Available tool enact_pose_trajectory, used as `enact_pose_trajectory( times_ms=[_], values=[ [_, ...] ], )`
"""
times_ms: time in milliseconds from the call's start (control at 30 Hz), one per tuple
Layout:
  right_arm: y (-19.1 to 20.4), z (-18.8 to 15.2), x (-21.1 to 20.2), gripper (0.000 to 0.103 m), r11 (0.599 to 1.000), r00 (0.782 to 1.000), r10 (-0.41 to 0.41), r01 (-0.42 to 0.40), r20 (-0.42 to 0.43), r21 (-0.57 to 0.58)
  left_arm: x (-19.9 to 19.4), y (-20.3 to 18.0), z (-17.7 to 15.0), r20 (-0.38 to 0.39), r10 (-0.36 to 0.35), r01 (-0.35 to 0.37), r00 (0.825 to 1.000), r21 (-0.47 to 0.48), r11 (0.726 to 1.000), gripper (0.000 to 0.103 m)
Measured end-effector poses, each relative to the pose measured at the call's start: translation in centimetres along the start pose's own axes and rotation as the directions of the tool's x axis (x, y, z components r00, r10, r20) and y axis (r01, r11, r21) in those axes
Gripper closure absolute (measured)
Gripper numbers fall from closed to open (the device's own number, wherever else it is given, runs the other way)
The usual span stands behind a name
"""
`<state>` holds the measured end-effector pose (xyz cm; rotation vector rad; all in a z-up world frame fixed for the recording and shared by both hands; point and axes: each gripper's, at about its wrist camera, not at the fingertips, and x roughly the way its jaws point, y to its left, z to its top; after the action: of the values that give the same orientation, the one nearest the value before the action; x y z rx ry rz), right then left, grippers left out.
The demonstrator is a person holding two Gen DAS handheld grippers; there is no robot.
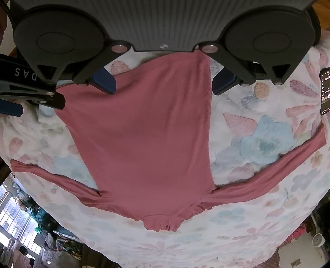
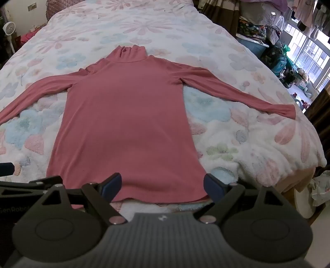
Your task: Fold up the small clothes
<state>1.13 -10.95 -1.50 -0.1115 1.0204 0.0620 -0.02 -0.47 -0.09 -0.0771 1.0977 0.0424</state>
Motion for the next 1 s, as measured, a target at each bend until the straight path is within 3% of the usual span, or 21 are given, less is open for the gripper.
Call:
enact_pose_trajectory(
  times_ms=[1000],
  values=[
    [-0.36,-0.22,0.41,0.02,1.0,1.0,-0.008,0.008,-0.004,0.004,-0.05,-0.19,-0.18,-0.002,-0.002,0.002,1.0,0.003,1.0,0.0]
  ],
)
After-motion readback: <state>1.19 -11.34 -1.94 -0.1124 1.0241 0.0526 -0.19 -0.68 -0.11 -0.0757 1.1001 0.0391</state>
